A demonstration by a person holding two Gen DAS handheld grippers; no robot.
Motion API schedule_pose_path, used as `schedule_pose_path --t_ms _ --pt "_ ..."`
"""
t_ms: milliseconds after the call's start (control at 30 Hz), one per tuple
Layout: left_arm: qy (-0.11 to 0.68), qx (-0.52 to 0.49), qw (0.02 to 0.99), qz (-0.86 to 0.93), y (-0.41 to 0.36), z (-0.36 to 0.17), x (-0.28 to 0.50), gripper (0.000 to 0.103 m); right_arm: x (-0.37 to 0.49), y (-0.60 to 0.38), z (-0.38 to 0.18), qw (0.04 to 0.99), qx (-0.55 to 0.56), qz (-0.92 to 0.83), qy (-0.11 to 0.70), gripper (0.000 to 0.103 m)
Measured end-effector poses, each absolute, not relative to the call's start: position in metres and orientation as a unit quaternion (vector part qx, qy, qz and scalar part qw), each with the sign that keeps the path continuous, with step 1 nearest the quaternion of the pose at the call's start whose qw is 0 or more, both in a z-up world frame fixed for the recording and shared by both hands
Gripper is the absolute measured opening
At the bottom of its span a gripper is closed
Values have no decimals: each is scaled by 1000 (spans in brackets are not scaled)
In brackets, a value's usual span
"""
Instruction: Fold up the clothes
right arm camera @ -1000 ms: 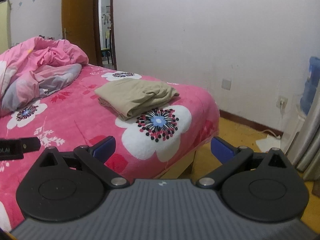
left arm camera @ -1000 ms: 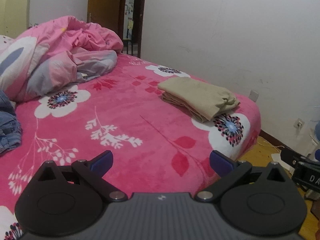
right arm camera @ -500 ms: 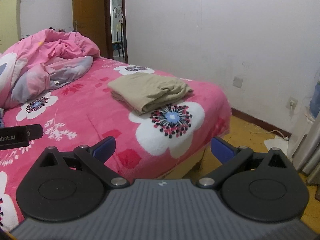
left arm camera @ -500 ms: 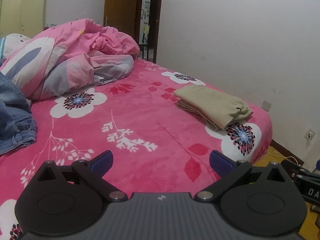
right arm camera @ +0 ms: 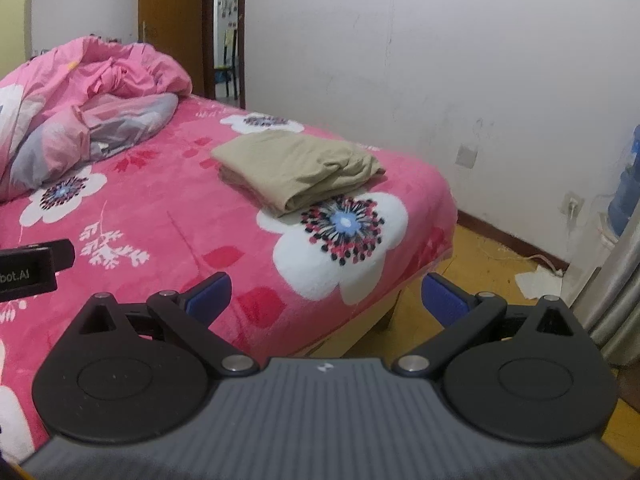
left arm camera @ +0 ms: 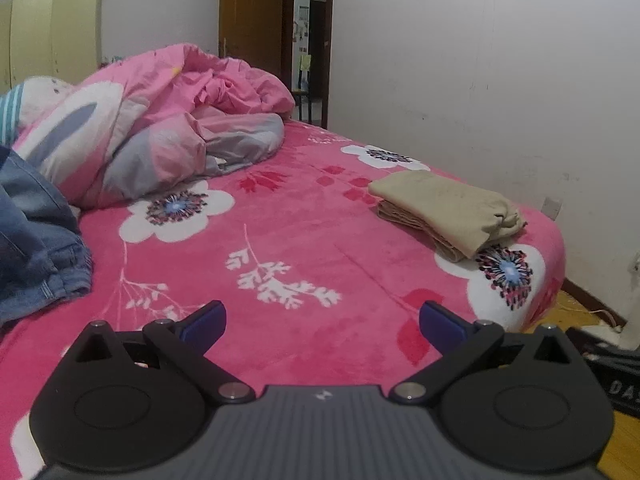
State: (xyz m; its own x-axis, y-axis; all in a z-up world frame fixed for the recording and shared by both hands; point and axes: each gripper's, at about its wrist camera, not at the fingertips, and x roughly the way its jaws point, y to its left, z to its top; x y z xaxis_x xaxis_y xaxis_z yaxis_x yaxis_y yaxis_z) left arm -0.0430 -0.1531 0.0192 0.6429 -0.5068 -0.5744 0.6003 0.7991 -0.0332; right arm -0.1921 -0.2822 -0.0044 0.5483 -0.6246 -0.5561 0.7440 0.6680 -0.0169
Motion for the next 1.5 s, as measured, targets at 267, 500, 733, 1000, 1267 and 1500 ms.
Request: schedule_pose_path --t_ms 267,500,733,1000,1267,1500 --pt "291 90 900 -312 -147 22 -39 103 -178 -276 -6 876 109 -375 283 102" --pt "298 61 903 -303 -141 25 -32 103 -166 -270 -7 880 99 -367 286 102" --pt "284 50 921 -263 -135 29 -29 103 -164 -266 -8 882 92 -363 286 102" --pt "255 47 934 -247 -133 33 -34 103 -167 -268 -9 882 100 -363 283 102" --pt "244 47 937 -247 -132 37 -38 103 -169 -269 -10 882 105 -362 282 102" --pt "259 61 918 -292 -138 38 -41 103 -169 -269 -11 882 113 -360 281 102"
